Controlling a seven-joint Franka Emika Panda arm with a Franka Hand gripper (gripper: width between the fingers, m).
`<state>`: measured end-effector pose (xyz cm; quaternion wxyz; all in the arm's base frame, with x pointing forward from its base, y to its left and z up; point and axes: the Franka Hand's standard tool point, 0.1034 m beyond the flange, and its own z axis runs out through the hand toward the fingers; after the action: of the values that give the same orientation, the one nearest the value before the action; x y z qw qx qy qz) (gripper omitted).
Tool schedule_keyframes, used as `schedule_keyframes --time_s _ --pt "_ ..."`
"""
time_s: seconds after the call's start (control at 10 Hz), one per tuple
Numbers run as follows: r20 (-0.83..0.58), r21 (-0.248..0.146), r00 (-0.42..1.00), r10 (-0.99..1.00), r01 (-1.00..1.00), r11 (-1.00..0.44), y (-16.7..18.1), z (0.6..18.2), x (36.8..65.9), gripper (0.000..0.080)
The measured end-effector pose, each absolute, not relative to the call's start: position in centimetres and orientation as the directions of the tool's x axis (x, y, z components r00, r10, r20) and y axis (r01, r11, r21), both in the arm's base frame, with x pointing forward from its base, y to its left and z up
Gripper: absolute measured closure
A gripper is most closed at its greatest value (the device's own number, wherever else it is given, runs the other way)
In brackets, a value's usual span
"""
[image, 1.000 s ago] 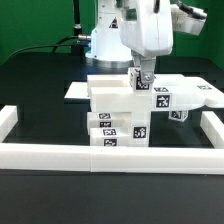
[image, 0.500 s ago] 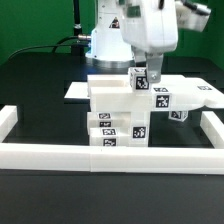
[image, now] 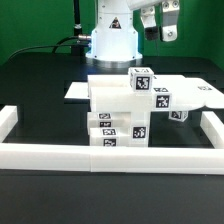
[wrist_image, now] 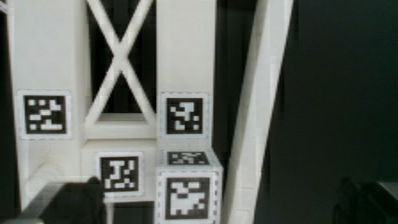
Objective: Assemble chair
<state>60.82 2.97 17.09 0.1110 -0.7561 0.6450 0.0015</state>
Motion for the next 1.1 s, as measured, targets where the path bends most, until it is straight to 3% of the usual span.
schedule_keyframes --time_s 0.3,0.5,1.1 --pt "-0.141 -0.168 0.188 -0.972 -0.972 -0.164 3.1 17.1 60.8 0.0151" --pt "-0.096 -0.200 0.434 -0.896 -0.890 -0.409 5.1 18.9 59.3 0.0151" --pt "-0.043 -0.214 0.576 -0.816 -0.803 -0.556 6.1 18.8 58.3 0.0151"
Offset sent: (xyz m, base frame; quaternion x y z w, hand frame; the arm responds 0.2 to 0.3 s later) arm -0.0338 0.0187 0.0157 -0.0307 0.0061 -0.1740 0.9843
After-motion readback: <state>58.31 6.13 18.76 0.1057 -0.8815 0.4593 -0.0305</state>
